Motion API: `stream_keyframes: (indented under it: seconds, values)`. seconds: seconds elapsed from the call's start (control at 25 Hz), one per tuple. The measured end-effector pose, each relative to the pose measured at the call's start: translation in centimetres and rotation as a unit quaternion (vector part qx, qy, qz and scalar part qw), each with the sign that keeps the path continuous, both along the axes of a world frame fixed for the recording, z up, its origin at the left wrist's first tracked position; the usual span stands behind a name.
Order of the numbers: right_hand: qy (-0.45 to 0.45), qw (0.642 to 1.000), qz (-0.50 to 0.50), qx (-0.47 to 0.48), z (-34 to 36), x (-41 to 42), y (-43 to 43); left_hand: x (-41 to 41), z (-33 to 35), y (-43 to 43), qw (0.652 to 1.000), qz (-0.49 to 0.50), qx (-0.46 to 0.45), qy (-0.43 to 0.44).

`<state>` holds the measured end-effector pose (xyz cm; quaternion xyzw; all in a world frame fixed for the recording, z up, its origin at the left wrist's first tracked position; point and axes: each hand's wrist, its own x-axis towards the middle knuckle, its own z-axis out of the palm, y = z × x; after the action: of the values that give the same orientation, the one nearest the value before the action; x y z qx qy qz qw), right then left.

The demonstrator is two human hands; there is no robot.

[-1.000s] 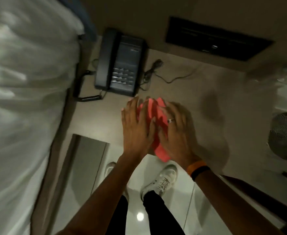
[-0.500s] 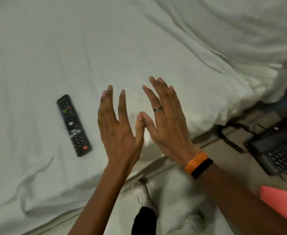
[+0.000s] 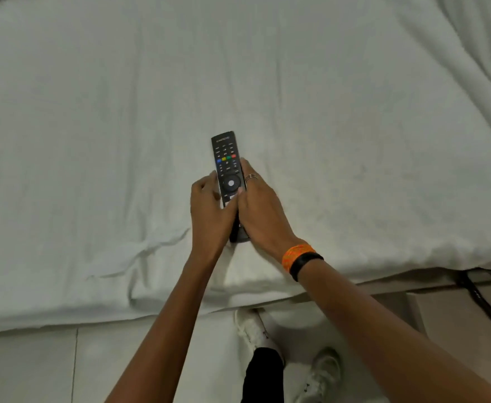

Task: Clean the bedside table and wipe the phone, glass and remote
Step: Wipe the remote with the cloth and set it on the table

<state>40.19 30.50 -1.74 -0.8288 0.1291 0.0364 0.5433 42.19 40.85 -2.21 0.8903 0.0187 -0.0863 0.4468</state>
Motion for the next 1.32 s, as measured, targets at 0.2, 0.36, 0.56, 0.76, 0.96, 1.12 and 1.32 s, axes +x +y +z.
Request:
stream_keyframes:
  seconds: [0.2, 0.36, 0.56, 0.76, 0.96, 1.12, 1.32]
  values:
    - [0.008, 0.961, -0.188, 0.204, 1.8, -0.6, -1.3, -0.2, 0.9, -1.8, 0.995, -0.055, -0.063, 0.052]
    - [-0.026, 0.918, -0.298, 0.260, 3.6, -5.4, -6.6, -4.3, 3.8, -8.2, 0.971, -0.104, -0.190, 0.104]
    - [-0.078, 0.826, -0.469, 0.302, 3.1, -15.5, -15.6, -12.2, 3.4, -19.7, 0.919, -0.208, -0.260, 0.210]
    - [-0.085, 0.782, -0.579, 0.213, 0.3, -28.2, -20.4, -22.2, -0.5, -28.0, 0.847, -0.298, -0.248, 0.364]
    - [0.070, 0.795, -0.598, -0.080, -7.9, -44.6, -23.0, -30.3, -4.9, -31.0, 0.776, -0.291, -0.215, 0.517]
    - [0.299, 0.807, -0.435, -0.265, -17.1, -54.1, -22.0, -34.7, -8.9, -31.8, 0.737, -0.313, -0.176, 0.573]
    - [0.259, 0.798, -0.435, -0.328, -19.8, -55.7, -22.7, -38.5, -11.1, -32.2, 0.730, -0.381, -0.124, 0.553]
